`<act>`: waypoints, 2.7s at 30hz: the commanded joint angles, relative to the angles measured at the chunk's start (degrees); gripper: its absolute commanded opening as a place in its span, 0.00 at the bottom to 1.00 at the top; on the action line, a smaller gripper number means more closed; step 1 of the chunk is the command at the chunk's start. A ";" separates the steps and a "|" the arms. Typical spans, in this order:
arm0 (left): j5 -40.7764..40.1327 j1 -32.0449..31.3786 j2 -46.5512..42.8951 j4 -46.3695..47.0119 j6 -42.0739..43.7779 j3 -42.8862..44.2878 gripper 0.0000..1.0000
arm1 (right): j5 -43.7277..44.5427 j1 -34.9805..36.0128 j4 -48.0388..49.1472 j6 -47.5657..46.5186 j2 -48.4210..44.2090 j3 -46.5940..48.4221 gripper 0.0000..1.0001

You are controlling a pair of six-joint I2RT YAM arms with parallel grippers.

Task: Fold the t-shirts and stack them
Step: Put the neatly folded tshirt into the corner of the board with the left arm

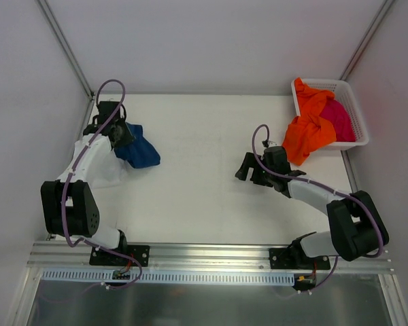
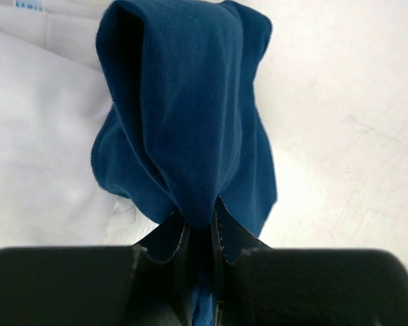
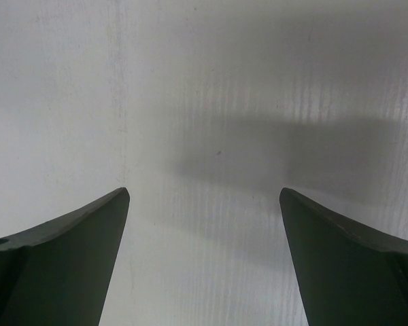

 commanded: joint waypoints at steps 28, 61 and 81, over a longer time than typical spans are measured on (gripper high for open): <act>-2.29 15.21 0.20 -6.95 -2.74 5.64 0.00 | -2.38 -0.54 -0.57 -2.05 -0.82 2.68 0.97; 9.58 20.66 -0.42 -19.25 6.74 19.70 0.00 | -2.38 -0.46 -2.51 -1.00 -11.99 -3.03 0.97; 2.39 27.34 9.16 -20.31 5.17 17.77 0.05 | -1.76 -0.54 -2.77 -0.82 -13.22 -4.88 0.97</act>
